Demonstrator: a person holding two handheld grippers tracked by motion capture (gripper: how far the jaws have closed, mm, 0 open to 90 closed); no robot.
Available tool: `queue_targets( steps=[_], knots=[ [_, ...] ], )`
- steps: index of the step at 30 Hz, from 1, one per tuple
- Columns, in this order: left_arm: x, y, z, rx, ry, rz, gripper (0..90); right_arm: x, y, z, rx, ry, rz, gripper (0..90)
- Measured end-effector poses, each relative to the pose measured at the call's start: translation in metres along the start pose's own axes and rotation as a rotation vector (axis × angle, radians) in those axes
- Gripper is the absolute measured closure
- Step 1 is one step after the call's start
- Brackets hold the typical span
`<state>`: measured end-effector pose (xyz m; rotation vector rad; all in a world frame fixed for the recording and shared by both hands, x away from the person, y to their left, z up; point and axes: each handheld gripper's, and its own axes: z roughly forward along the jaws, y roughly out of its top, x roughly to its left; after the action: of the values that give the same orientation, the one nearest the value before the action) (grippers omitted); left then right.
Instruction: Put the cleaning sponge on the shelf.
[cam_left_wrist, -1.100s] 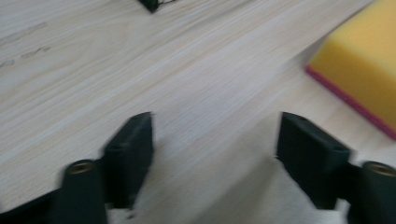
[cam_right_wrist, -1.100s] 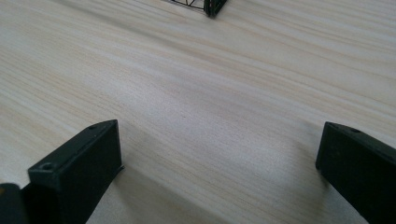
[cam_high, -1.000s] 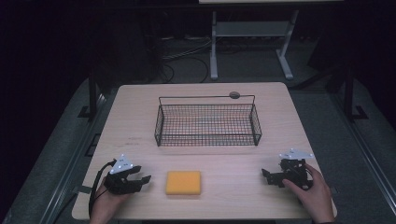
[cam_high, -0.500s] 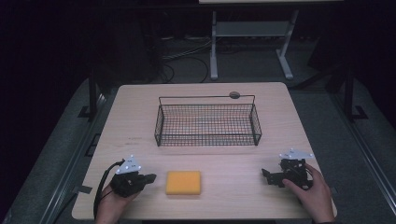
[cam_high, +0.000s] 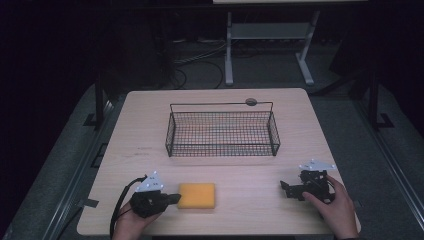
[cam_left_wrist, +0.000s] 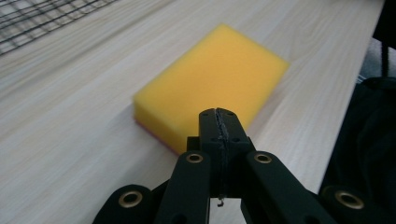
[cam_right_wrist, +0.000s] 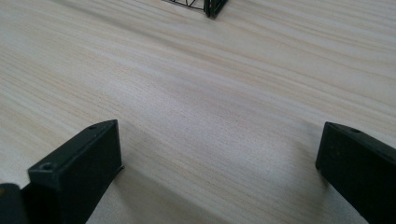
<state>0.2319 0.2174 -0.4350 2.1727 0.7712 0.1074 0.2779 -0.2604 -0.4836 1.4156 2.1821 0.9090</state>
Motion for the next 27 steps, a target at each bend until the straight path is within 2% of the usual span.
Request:
queue_targets(
  steps=[9,12,16,27],
  knots=[
    [-0.017,0.0,0.009,0.032,-0.031,0.028,89.5,0.0,0.0,0.0,0.002,0.0,-0.001,0.0],
    [-0.017,-0.001,0.011,0.038,-0.03,0.027,89.5,0.0,0.0,0.0,0.002,0.0,-0.001,0.0],
    [-0.013,-0.002,0.012,0.051,-0.008,0.023,89.5,0.0,0.0,0.0,0.002,0.0,-0.001,0.0],
    [-0.004,-0.001,0.013,0.047,0.034,0.006,89.5,0.0,0.0,0.0,0.002,0.0,-0.001,0.0]
  ],
)
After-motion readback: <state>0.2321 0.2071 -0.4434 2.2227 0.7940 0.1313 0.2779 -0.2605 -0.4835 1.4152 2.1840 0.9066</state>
